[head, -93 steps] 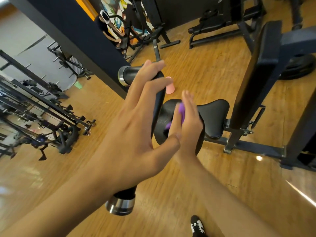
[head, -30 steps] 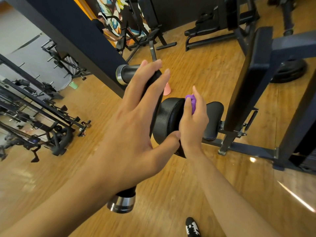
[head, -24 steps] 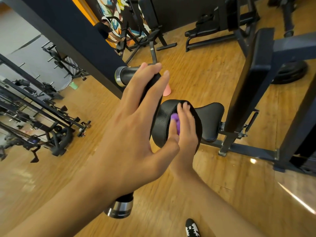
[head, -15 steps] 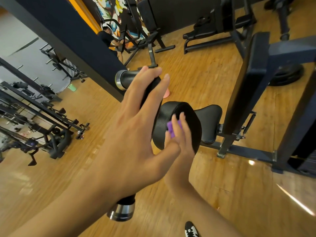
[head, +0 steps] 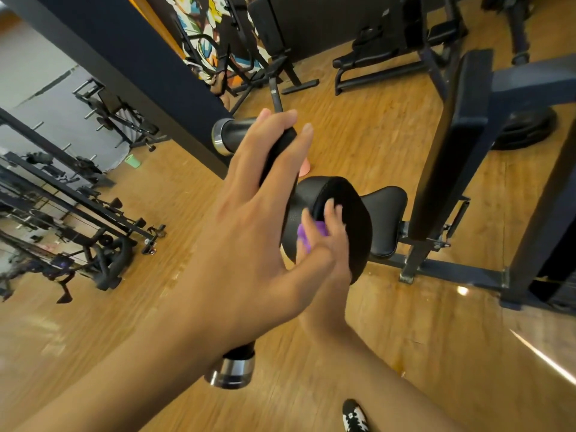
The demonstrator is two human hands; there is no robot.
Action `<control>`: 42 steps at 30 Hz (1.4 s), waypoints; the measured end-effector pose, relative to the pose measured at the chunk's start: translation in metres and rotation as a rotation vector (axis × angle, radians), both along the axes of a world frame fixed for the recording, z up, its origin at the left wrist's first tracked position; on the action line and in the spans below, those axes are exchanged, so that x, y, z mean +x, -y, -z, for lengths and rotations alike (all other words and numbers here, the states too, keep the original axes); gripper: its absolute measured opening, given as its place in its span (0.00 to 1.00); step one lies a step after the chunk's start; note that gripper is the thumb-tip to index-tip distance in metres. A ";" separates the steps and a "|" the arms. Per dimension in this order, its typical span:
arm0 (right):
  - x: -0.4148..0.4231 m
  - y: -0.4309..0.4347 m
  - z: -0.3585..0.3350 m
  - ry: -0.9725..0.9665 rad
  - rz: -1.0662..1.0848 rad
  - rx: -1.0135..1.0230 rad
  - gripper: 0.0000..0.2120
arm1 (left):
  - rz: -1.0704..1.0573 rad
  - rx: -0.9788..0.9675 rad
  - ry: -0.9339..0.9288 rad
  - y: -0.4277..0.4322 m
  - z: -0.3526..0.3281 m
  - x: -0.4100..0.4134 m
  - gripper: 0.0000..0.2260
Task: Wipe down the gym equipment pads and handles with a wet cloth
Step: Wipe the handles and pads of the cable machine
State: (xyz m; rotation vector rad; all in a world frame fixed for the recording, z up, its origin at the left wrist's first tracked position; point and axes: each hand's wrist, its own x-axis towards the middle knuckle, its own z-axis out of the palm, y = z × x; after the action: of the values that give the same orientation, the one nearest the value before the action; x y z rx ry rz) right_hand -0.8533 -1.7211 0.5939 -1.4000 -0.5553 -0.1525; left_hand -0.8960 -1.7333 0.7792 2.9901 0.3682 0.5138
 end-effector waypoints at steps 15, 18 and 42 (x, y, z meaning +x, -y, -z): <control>0.047 -0.022 -0.030 -0.056 0.126 0.013 0.16 | 0.002 0.010 -0.039 -0.002 -0.002 -0.006 0.37; 0.070 -0.022 -0.016 -0.174 0.125 0.054 0.15 | 0.015 0.012 -0.041 0.000 -0.002 -0.007 0.36; 0.087 -0.010 -0.003 -0.204 0.035 0.072 0.13 | 0.007 -0.017 -0.031 0.002 -0.004 -0.010 0.35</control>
State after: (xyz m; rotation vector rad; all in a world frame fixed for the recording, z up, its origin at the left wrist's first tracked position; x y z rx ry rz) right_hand -0.7668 -1.7113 0.5969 -1.3372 -0.3529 -0.0559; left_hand -0.9061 -1.7349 0.7828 2.9844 0.3619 0.4621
